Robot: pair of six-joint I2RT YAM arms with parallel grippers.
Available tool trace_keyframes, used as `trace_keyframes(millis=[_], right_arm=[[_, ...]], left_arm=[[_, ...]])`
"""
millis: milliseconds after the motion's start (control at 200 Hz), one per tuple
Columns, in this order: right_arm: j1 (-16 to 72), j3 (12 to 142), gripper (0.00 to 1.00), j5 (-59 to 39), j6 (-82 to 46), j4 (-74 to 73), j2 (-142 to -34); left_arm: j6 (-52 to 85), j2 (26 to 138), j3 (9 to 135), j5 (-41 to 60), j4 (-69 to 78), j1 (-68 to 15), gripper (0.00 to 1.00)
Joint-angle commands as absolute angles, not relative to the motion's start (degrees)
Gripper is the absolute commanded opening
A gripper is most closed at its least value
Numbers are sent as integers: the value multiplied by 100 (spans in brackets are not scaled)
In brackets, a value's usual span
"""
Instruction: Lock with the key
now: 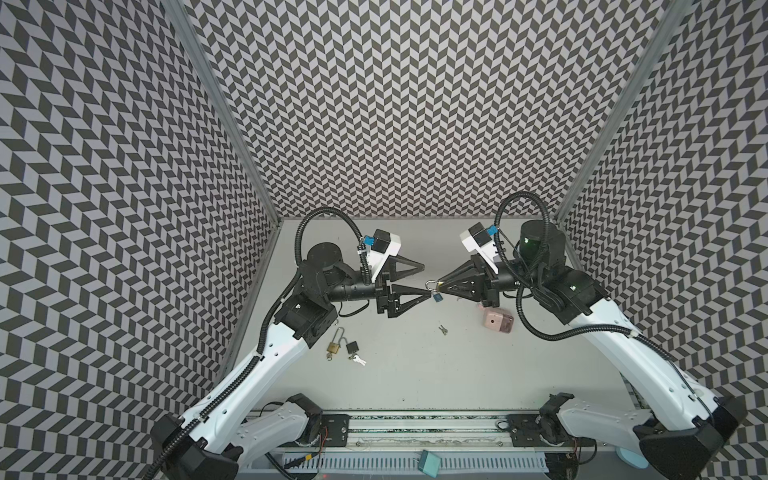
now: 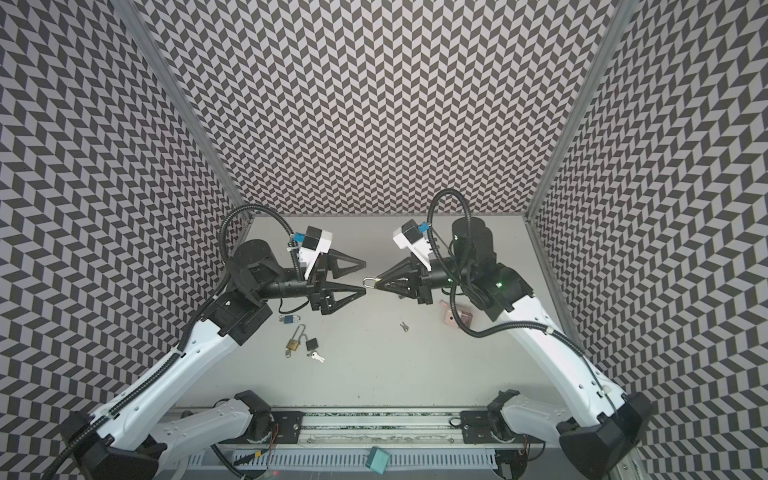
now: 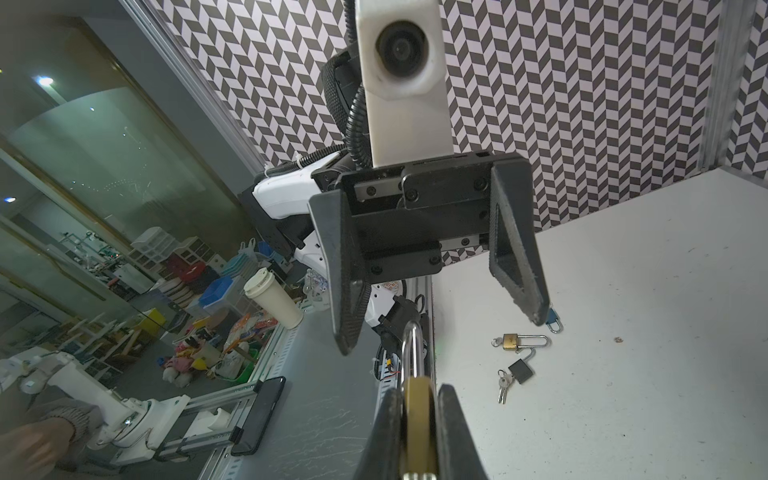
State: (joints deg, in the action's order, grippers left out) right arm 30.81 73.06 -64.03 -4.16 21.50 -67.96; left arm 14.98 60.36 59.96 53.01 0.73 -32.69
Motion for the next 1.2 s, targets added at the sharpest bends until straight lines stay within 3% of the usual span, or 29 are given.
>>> trace_keyframes(millis=[0,280,461,546,716,1041,1081,1182,1197], right_arm=[[3142,7485,0,-6522,-224,2047,-6725],[3155,7463,0,-6504,-216,2048,-6719],[3156,7460,0,-6490,-192,2069,-6676],[3157,7452,0,-6490,-191,2063,-6662],[3168,7427,0,-6495,-195,2025,-6642],[3167,7244,0,-6548,-572,1387,-6463],[3161,7150,8,-6542,-759,1098,-6392],[3160,6786,42,-6408,-1278,174,-6154],[3156,6746,53,-6369,-1356,30,-6116]], left_arm=[[1503,6083,6064,5303,97,-3356,75],[1494,6091,6091,5277,110,-3463,36],[1481,6084,6092,5220,84,-3464,36],[1477,6069,6091,5171,79,-3465,30],[1494,6035,6091,5119,101,-3467,0],[1733,5907,5974,5163,492,-3468,0],[1861,5889,5931,5184,673,-3468,0],[2186,5830,5841,5216,1081,-3476,0],[2222,5821,5830,5215,1134,-3480,0]])
